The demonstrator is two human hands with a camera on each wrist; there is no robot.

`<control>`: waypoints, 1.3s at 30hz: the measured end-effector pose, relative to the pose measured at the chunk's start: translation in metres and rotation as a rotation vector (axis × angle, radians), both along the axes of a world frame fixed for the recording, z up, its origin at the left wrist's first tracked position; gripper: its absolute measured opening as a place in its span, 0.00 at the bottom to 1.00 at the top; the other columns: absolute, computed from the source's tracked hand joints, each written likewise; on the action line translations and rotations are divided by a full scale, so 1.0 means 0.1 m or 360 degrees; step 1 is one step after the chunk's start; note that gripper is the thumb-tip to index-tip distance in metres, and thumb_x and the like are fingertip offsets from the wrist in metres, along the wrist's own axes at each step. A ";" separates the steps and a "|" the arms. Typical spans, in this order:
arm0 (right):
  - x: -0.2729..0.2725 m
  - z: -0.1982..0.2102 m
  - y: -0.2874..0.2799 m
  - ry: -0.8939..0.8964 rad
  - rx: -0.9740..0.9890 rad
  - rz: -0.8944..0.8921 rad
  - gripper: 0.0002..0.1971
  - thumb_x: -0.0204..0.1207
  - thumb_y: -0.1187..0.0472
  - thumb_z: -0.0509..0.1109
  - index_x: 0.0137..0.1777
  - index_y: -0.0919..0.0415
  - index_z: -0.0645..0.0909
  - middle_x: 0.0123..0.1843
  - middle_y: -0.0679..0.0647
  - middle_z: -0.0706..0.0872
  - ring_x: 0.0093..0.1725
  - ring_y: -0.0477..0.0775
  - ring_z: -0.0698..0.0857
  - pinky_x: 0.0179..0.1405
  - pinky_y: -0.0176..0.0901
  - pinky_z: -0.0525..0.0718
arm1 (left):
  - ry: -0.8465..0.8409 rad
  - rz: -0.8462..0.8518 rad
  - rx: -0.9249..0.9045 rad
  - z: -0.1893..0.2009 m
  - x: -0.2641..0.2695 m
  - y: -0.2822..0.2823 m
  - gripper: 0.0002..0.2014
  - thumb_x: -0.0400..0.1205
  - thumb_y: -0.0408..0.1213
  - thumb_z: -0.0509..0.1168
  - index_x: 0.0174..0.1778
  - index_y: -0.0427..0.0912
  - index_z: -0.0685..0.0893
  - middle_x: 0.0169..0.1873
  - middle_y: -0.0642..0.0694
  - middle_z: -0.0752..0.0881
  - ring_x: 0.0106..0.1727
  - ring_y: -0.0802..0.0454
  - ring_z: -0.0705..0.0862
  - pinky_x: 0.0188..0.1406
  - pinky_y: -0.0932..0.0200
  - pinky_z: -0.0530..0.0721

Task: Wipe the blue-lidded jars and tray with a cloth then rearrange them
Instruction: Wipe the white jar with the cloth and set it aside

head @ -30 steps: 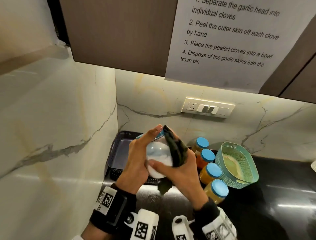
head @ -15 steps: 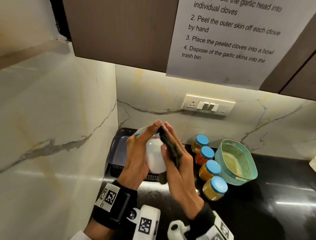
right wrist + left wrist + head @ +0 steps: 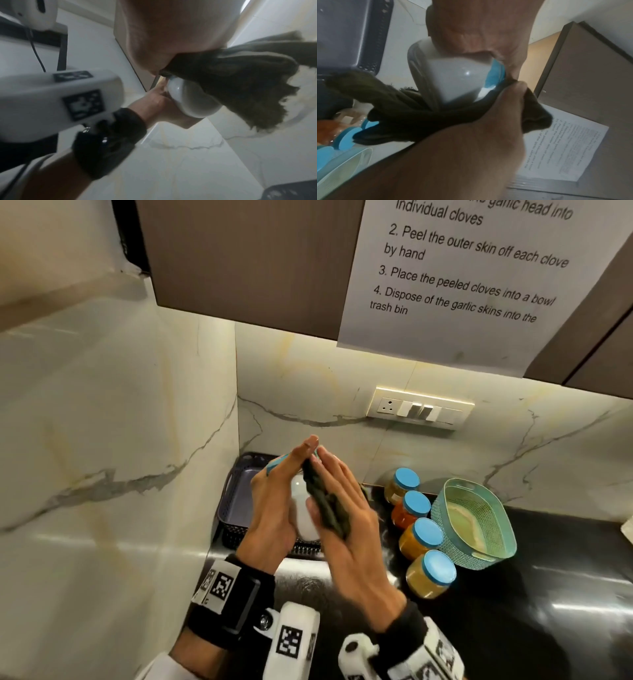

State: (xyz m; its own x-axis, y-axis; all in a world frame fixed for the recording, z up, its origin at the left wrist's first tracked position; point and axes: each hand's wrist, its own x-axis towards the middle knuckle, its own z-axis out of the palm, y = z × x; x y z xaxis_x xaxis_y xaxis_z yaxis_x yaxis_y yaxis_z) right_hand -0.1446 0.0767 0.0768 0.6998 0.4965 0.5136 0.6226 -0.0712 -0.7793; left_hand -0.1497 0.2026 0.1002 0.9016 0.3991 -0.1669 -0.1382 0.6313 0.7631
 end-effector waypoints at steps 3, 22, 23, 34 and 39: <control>0.26 0.29 0.01 0.0855 0.0290 -0.0058 0.12 0.85 0.42 0.69 0.61 0.42 0.89 0.58 0.61 0.94 0.57 0.72 0.92 0.54 0.62 0.93 | 0.0093 0.0022 0.0057 -0.01 -0.04 -0.15 0.32 0.62 0.54 0.89 0.54 0.34 0.93 0.52 0.32 0.94 0.51 0.29 0.94 0.49 0.41 0.94; 0.10 0.01 -0.05 0.0225 -0.0063 -0.0002 0.30 0.86 0.57 0.68 0.88 0.43 0.69 0.88 0.51 0.74 0.87 0.56 0.73 0.82 0.59 0.77 | 0.0242 0.0283 -0.0068 0.07 0.01 -0.17 0.35 0.58 0.52 0.90 0.53 0.30 0.91 0.52 0.25 0.92 0.49 0.30 0.94 0.56 0.31 0.93; 0.03 -0.09 -0.07 0.0028 -0.0170 -0.0020 0.36 0.83 0.59 0.68 0.91 0.46 0.62 0.92 0.47 0.64 0.92 0.54 0.62 0.87 0.62 0.70 | 0.0284 0.0291 -0.0028 0.06 0.01 -0.15 0.36 0.56 0.53 0.89 0.52 0.31 0.91 0.53 0.25 0.92 0.50 0.31 0.94 0.58 0.29 0.93; 0.41 0.16 -0.39 0.0905 0.0246 0.0198 0.33 0.60 0.53 0.87 0.68 0.47 0.82 0.58 0.48 0.95 0.58 0.53 0.94 0.56 0.51 0.94 | 0.0124 -0.0182 0.0321 0.04 -0.10 -0.19 0.33 0.54 0.57 0.85 0.53 0.46 0.94 0.45 0.42 0.96 0.42 0.44 0.95 0.35 0.53 0.92; 0.41 0.26 -0.37 0.1073 0.0411 0.0438 0.26 0.61 0.52 0.84 0.61 0.37 0.89 0.56 0.49 0.96 0.55 0.54 0.95 0.50 0.44 0.93 | 0.0146 -0.0162 0.0286 0.10 0.01 -0.21 0.39 0.49 0.61 0.82 0.53 0.41 0.92 0.44 0.37 0.95 0.40 0.39 0.94 0.38 0.50 0.91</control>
State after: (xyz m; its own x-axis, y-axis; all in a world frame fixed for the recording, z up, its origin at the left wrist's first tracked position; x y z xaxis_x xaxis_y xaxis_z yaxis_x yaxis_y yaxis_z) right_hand -0.1033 0.0398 0.1028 0.7712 0.6202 0.1434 -0.0236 0.2531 -0.9672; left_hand -0.1486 0.1814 0.1103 0.9230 0.3375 -0.1846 -0.0053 0.4910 0.8712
